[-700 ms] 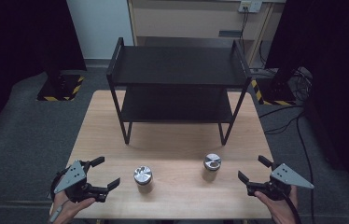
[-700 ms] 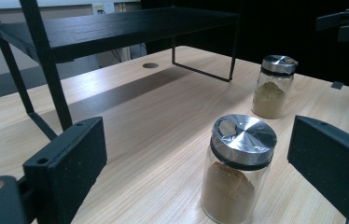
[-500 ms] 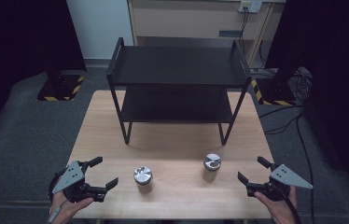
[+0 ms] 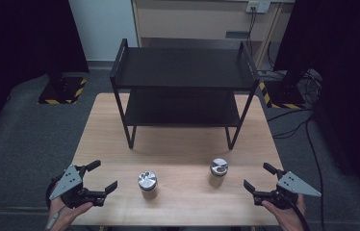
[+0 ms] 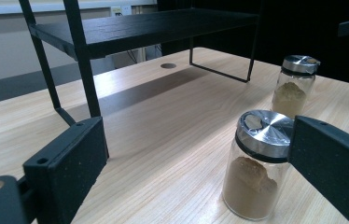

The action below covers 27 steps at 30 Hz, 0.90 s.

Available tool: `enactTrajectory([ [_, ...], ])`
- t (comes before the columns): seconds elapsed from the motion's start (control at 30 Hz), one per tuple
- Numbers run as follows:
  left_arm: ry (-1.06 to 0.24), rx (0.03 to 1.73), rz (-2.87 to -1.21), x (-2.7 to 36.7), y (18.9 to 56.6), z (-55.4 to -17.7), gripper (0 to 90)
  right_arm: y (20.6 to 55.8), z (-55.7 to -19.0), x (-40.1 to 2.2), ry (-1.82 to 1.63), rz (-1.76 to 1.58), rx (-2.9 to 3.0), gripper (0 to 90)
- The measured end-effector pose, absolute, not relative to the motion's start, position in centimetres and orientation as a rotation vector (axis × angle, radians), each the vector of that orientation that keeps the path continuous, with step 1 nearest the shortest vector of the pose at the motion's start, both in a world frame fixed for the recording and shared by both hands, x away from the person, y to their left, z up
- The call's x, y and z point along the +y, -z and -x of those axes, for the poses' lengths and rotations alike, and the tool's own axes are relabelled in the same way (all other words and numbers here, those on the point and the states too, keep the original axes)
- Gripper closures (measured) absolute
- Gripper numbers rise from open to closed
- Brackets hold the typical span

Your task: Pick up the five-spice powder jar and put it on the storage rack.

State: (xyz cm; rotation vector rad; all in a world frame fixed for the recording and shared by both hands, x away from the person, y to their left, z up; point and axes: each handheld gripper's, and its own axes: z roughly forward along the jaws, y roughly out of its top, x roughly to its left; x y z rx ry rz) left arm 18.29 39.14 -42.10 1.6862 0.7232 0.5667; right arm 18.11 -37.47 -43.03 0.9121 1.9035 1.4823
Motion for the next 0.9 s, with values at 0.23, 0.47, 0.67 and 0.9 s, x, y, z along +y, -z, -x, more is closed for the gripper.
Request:
enactTrajectory([
  [0.23, -0.578, 0.722, -1.700, 39.07, 42.03, -18.22, 3.6, 43.12, -18.13, -37.43, -1.484, -0.890, 1.918, 5.0],
  [0.47, -0.578, 0.722, -1.701, 39.01, 42.06, -18.24, 3.5, 43.18, -18.17, -37.51, -1.490, -0.890, 1.921, 4.9],
  [0.67, -0.583, 0.720, -1.698, 38.97, 42.10, -18.17, 3.5, 43.24, -18.16, -37.58, -1.497, -0.890, 1.917, 4.9],
  [0.9, -0.588, 0.717, -1.688, 39.01, 42.12, -18.04, 3.5, 43.36, -18.43, -37.72, -1.520, -0.909, 1.922, 3.2],
])
